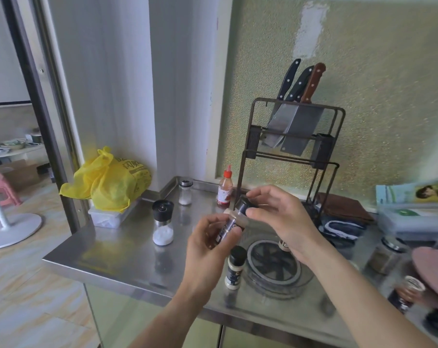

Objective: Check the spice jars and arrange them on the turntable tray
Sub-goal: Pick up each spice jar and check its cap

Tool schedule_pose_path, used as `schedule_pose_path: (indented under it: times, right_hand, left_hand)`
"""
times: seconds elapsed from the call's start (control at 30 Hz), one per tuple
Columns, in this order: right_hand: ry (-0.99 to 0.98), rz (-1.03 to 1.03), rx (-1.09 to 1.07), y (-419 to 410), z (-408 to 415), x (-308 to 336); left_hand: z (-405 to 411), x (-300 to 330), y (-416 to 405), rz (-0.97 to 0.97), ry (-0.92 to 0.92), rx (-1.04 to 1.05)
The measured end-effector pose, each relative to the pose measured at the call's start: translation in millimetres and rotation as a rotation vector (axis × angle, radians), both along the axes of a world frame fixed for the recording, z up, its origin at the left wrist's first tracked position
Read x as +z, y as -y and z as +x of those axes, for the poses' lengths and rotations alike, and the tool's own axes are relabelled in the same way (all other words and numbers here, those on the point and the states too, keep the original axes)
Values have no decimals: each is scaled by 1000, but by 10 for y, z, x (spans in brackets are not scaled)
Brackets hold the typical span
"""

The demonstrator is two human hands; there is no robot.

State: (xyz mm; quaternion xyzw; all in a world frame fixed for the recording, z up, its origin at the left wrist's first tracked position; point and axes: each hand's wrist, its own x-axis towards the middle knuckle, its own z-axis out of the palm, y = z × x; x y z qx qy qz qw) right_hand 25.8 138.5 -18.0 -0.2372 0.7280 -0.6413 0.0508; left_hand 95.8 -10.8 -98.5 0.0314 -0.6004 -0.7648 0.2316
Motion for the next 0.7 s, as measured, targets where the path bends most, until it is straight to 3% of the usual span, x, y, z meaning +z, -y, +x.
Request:
schedule_pose_path:
  times: [0.1, 0.2, 0.53, 0.7]
  right_hand:
    - [-14, 17, 63, -73, -10, 34]
    - [1, 61, 106, -131, -15, 94]
    - [-116, 375, 39, -137, -52, 154]
    - [-108, 414, 143, -184, -53, 235]
  left_hand:
    - [2, 53, -50, 224, 42, -159]
    - [10, 118, -65, 319, 94, -259]
    - [28, -32, -10, 288, 41, -211]
    - [-8, -46, 8, 270, 40, -207]
